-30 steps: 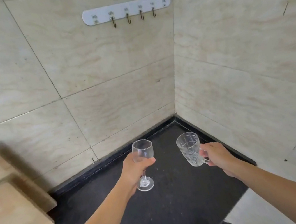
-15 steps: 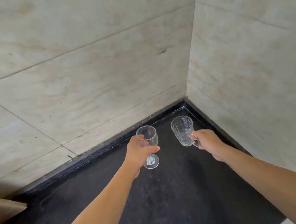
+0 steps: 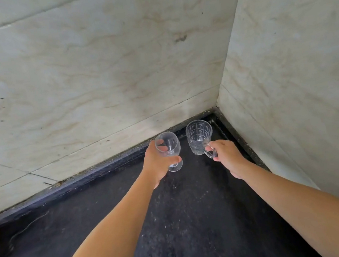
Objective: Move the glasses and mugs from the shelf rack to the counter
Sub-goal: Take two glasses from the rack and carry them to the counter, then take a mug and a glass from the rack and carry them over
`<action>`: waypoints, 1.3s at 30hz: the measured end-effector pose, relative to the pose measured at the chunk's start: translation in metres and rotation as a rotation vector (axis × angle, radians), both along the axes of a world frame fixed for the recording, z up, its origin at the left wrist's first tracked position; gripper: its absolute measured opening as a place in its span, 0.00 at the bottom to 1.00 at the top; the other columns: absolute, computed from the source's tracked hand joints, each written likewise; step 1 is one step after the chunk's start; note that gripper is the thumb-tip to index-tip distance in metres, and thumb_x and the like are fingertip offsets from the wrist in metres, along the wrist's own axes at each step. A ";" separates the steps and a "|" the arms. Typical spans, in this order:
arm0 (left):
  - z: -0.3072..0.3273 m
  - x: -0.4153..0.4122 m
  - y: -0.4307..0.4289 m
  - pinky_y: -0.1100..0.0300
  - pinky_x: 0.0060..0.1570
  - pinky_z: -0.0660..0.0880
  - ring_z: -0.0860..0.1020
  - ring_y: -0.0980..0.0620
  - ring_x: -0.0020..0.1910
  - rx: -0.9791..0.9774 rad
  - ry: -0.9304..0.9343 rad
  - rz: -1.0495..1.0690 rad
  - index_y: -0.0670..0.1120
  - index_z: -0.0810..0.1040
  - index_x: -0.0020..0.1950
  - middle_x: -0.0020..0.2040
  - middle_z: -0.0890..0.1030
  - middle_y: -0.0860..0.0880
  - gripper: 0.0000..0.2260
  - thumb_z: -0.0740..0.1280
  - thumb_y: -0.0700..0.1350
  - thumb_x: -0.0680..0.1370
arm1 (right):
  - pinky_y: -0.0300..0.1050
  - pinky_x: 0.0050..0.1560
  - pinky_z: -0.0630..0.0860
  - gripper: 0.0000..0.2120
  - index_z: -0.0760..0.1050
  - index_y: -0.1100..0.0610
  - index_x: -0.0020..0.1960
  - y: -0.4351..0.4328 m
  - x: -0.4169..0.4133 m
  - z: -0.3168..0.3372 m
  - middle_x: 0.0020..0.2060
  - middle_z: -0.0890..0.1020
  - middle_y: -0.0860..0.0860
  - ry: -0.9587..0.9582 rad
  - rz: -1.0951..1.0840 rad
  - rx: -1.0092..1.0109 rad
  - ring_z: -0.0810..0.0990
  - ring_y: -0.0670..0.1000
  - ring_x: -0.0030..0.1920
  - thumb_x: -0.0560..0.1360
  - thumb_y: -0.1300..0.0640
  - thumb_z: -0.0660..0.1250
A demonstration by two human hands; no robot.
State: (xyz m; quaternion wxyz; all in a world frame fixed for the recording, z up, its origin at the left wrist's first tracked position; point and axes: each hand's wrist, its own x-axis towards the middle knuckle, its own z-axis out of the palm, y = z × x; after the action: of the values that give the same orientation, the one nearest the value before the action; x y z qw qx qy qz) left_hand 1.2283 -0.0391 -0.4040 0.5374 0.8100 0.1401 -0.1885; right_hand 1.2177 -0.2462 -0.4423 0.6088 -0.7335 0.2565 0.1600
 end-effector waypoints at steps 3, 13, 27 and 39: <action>-0.005 0.007 -0.004 0.47 0.58 0.76 0.79 0.49 0.54 0.002 -0.031 -0.017 0.53 0.71 0.59 0.54 0.79 0.49 0.28 0.76 0.38 0.63 | 0.66 0.62 0.70 0.16 0.76 0.73 0.51 -0.002 0.002 -0.008 0.58 0.75 0.72 -0.020 0.009 -0.008 0.75 0.65 0.49 0.78 0.59 0.62; -0.010 -0.009 0.002 0.51 0.54 0.77 0.76 0.45 0.58 0.006 0.023 0.025 0.47 0.66 0.70 0.62 0.76 0.45 0.37 0.79 0.41 0.65 | 0.48 0.46 0.71 0.18 0.74 0.60 0.60 -0.002 -0.036 -0.006 0.53 0.78 0.55 -0.156 0.117 -0.526 0.78 0.55 0.50 0.80 0.47 0.61; 0.053 -0.256 0.168 0.53 0.50 0.73 0.77 0.45 0.54 0.814 0.105 -0.168 0.51 0.73 0.64 0.55 0.80 0.48 0.17 0.62 0.51 0.76 | 0.49 0.45 0.74 0.11 0.75 0.54 0.56 0.184 -0.133 0.059 0.52 0.80 0.52 -0.552 1.251 -0.854 0.79 0.56 0.47 0.80 0.50 0.58; 0.096 -0.608 0.255 0.53 0.48 0.71 0.77 0.43 0.57 0.957 0.309 0.274 0.50 0.74 0.62 0.59 0.79 0.47 0.17 0.64 0.52 0.75 | 0.47 0.43 0.68 0.11 0.74 0.54 0.57 0.355 -0.395 0.100 0.51 0.79 0.51 -0.945 1.809 -0.671 0.77 0.55 0.48 0.79 0.52 0.57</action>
State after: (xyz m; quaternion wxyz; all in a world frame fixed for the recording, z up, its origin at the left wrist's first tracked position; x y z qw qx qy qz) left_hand 0.6205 0.2162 -0.3075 0.0995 0.9019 0.3930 -0.1488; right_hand 0.8228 0.1084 -0.3428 0.0693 -0.7686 -0.6120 0.1729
